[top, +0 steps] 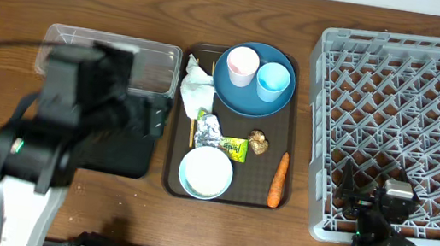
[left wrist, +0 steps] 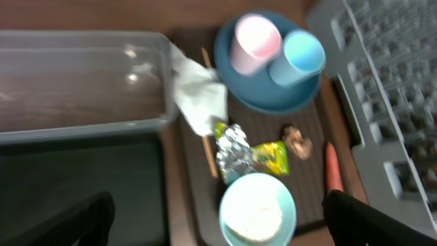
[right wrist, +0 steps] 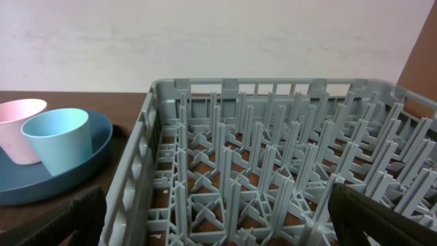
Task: Sort waste into correct bins and load items into the dishwasher rack
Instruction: 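Reach the left gripper to the foil-and-green snack wrapper and grasp it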
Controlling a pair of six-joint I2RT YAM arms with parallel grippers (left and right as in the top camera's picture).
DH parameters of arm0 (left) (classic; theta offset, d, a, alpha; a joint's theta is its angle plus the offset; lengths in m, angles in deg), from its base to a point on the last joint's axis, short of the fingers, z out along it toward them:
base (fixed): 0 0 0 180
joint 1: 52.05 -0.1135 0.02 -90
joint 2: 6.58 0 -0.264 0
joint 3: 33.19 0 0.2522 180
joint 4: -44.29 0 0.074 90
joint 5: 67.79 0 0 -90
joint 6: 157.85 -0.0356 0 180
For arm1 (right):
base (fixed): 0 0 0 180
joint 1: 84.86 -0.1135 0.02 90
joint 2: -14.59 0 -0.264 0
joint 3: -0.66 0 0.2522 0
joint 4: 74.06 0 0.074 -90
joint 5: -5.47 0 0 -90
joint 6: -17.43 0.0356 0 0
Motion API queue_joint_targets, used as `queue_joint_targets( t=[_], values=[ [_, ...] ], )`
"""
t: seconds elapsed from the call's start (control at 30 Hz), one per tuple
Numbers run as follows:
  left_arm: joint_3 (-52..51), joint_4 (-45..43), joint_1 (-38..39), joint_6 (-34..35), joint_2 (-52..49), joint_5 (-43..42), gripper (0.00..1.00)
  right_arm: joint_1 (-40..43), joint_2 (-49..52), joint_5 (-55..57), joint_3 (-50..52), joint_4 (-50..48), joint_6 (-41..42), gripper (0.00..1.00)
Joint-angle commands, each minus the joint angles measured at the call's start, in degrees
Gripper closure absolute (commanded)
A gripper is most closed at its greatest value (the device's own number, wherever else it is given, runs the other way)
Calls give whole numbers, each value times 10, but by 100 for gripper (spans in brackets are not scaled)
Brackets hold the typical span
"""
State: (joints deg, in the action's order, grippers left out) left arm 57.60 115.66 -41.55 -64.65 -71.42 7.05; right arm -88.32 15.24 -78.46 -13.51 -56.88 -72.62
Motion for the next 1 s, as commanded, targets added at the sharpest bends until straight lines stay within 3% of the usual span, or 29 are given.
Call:
queue_joint_targets(
  t=[0.0, 0.17, 0.43, 0.57, 0.77, 0.97],
  values=[
    [12, 6, 43, 3, -50, -8, 2, 4, 0, 5, 1, 2, 2, 1],
    [12, -3, 86, 3, -118, -8, 2, 4, 0, 5, 1, 2, 2, 1],
    [12, -31, 89, 5, -196, -9, 2, 4, 0, 5, 1, 2, 2, 1],
    [12, -50, 89, 66, -227, -9, 2, 4, 0, 5, 1, 2, 2, 1],
    [8, -52, 98, 137, -275, -3, 22, 4, 0, 5, 1, 2, 2, 1],
    [8, -53, 129, 182, -317, 70, 23, 4, 0, 5, 1, 2, 2, 1]
  ],
)
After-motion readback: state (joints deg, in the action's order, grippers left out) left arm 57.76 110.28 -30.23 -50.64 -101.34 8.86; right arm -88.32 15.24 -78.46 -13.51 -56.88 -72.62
